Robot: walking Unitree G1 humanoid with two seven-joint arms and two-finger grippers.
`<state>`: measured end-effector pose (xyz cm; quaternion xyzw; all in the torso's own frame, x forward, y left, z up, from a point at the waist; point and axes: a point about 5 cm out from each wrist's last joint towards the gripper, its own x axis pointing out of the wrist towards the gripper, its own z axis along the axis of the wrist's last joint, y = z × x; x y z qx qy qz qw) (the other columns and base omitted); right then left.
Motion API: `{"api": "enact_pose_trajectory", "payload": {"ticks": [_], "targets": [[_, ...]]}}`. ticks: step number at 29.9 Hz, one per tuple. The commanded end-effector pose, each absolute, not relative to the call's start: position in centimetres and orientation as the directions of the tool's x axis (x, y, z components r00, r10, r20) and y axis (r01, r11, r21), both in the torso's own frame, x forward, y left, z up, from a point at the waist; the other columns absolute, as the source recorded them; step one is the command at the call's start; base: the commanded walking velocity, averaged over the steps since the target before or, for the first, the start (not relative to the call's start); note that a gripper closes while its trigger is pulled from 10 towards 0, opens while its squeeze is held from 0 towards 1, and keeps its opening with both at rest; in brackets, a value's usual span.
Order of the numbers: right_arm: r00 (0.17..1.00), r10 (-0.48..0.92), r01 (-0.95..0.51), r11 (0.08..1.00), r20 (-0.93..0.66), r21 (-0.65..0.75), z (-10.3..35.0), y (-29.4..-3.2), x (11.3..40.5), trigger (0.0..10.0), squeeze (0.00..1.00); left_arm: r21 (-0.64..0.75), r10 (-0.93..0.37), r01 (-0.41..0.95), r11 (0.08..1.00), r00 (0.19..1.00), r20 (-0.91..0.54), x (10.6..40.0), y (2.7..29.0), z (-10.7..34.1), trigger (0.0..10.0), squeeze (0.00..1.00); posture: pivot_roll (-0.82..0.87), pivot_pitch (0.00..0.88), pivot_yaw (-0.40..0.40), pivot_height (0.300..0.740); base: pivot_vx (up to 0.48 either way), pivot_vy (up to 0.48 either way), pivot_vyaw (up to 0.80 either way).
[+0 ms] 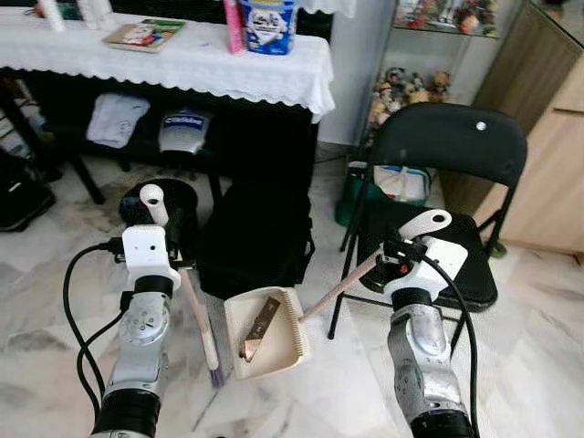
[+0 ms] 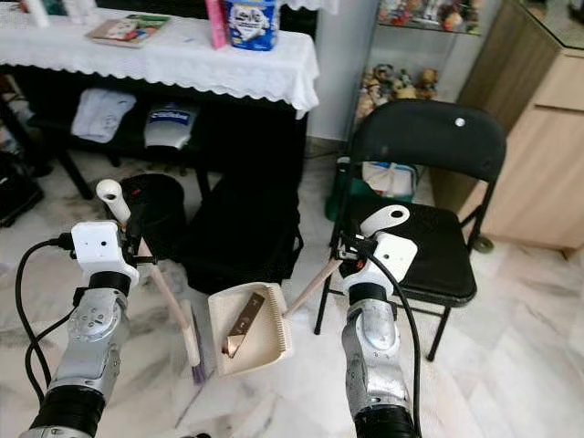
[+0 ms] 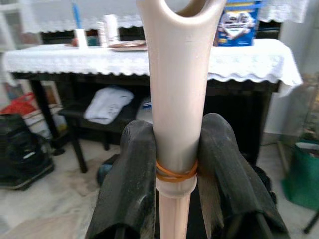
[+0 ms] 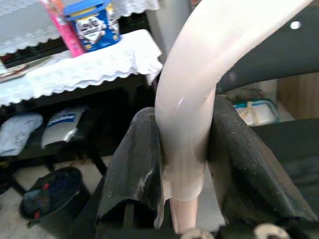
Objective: Sweep floor
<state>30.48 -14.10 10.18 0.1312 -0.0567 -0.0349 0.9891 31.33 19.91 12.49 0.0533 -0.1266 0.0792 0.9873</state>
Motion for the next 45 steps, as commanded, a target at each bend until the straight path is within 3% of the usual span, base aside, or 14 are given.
{"api": "enact_pose_trajectory", "payload": {"ticks": [1,45], "targets": [[0.983,-0.095,0.050,0.960,0.155,0.275,11.21,-14.19,30.64,10.0,0.00,0.110,0.131,-0.175,0.978,0.938,0.321,31.37,19.80,13.75,10.0,0.00,-0.04,0.024,-0.013,0.740,0.000,0.000,0.52],[0.982,-0.109,0.068,0.966,0.155,0.251,11.47,-14.59,30.98,10.0,0.00,0.124,0.101,-0.142,0.982,0.952,0.290,31.65,19.38,13.18,10.0,0.00,-0.09,0.010,0.008,0.740,0.000,0.000,0.70]]}}
